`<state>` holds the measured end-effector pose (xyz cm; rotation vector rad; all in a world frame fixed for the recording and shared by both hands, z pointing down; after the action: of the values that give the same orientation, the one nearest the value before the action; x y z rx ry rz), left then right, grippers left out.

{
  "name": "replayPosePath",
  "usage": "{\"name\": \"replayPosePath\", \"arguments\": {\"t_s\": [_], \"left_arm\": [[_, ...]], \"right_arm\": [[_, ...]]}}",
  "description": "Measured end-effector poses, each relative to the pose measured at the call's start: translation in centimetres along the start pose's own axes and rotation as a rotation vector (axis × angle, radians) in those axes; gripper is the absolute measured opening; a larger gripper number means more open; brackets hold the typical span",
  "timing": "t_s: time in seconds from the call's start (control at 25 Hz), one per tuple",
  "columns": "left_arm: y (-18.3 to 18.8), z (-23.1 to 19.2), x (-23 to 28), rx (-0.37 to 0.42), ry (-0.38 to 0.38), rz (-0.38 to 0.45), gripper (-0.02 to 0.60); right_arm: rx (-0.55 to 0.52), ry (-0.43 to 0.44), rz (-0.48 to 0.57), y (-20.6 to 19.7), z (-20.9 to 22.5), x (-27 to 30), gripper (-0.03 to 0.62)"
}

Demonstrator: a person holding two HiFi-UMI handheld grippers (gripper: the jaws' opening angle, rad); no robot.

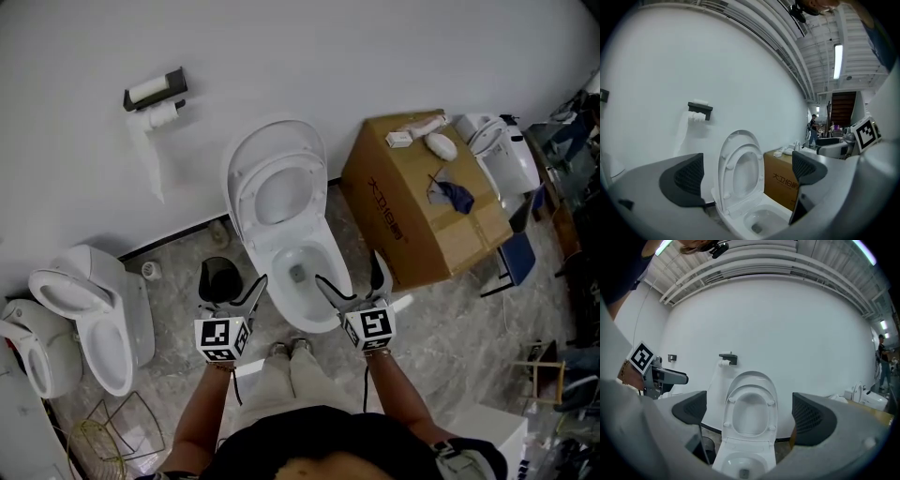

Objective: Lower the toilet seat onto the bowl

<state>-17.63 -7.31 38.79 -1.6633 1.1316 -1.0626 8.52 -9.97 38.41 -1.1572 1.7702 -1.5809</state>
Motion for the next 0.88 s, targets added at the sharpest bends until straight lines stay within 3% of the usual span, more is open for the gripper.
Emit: {"name": "replayPosePath", "arguments": {"t_s": [0.24, 0.44, 0.88], "left_arm": [[-0.5, -1.2, 3.7, -0.014, -0.008, -0.019, 0.560], [-1.0, -2.3, 7.1, 0.038, 0.015, -0.018, 0.560], [-1.2, -4.2, 13.2, -0.001, 0.030, 0.014, 0.560]], "right_arm": [[-0.015, 0.020, -0.016, -1.2, 1.8, 4.1, 0.561], [-0.099, 0.088, -0.025, -2.0, 2.5, 7.6, 0.561], [-0.064, 0.085, -0.014, -2.8, 6.3, 15.3, 0.560]]}}
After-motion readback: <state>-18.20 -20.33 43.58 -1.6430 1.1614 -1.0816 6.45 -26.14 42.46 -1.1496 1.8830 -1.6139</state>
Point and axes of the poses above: the fingertips, and each gripper's own axes: x forward along the fingers, z to its right, y out of its top, the point moved 5 cm from there along -x, backward along the fingers, and after that the axes turned 10 degrees about -x, right-handed, at the moved point
